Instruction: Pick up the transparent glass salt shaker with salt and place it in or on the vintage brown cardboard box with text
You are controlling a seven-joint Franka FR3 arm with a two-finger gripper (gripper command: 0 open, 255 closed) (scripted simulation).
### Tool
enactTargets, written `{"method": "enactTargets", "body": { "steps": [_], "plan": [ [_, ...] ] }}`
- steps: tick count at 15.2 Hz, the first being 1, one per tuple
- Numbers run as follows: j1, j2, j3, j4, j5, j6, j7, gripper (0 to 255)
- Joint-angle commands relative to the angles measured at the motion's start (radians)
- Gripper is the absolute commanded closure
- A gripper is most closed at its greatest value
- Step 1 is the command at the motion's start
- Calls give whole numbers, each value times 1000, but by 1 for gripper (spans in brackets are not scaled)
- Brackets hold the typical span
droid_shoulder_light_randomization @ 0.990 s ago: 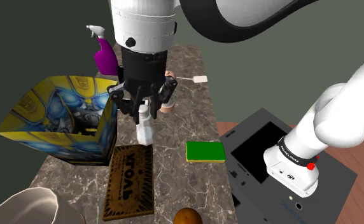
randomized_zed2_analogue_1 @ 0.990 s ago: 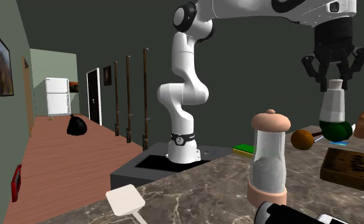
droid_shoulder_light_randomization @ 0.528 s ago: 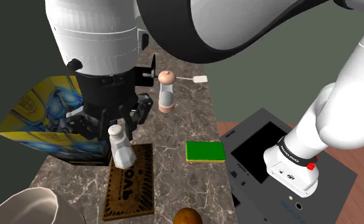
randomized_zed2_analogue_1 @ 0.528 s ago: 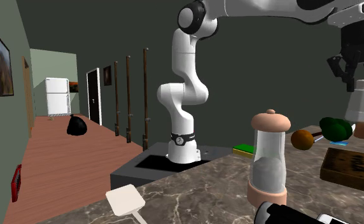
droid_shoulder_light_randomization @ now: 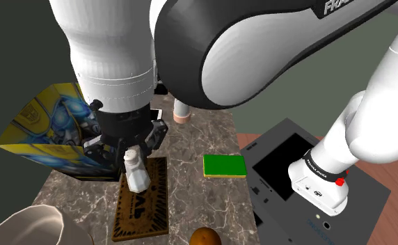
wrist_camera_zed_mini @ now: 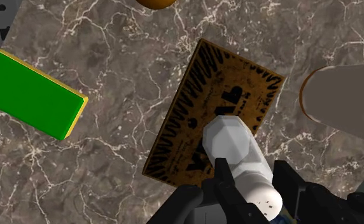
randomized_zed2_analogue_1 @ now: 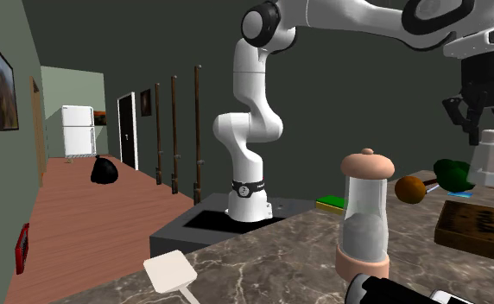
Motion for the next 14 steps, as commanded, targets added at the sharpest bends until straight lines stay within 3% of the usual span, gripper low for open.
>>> {"method": "enactTargets", "body": {
  "steps": [1, 10, 14],
  "plan": [
    [2, 9, -3, -18, -8, 25, 3, 255],
    [15, 54, -19, -92, -51, 130, 28, 255],
    [15, 54, -19, -92, -50, 130, 27, 255]
  ]
}}
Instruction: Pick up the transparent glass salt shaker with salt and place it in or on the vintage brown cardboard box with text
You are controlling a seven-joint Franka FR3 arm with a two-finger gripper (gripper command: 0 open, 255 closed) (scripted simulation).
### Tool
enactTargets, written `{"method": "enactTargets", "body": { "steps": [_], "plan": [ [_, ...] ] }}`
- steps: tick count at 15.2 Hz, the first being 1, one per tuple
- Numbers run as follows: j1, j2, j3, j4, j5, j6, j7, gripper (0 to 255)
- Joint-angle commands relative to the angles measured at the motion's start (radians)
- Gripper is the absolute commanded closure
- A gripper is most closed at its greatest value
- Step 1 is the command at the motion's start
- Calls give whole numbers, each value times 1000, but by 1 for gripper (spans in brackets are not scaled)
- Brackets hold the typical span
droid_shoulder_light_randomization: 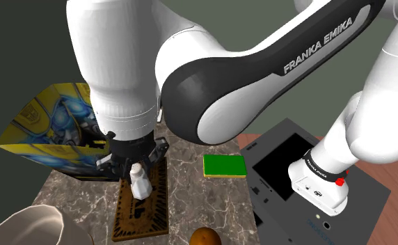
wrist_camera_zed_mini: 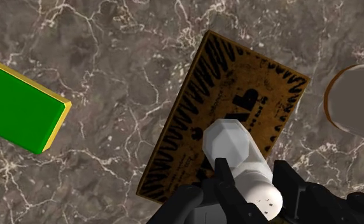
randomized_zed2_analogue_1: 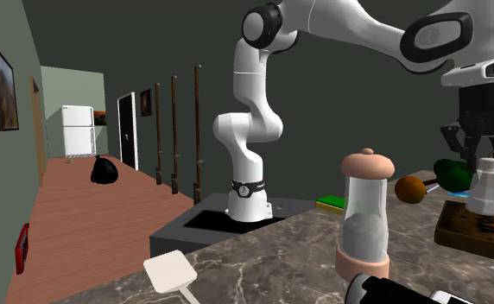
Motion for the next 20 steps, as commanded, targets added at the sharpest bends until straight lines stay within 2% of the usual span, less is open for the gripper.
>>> {"method": "enactTargets", "body": {
  "steps": [1, 4, 5, 10, 14, 20],
  "plan": [
    [0, 0, 0, 0, 0, 1, 0, 255],
    [0, 0, 0, 0, 0, 1, 0, 255],
    [0, 0, 0, 0, 0, 1, 0, 0],
    [0, 0, 0, 0, 0, 1, 0, 0],
    [-27, -64, 19, 63, 59, -108, -38, 0],
    [-26, -65, 19, 63, 59, -108, -38, 0]
  ]
}}
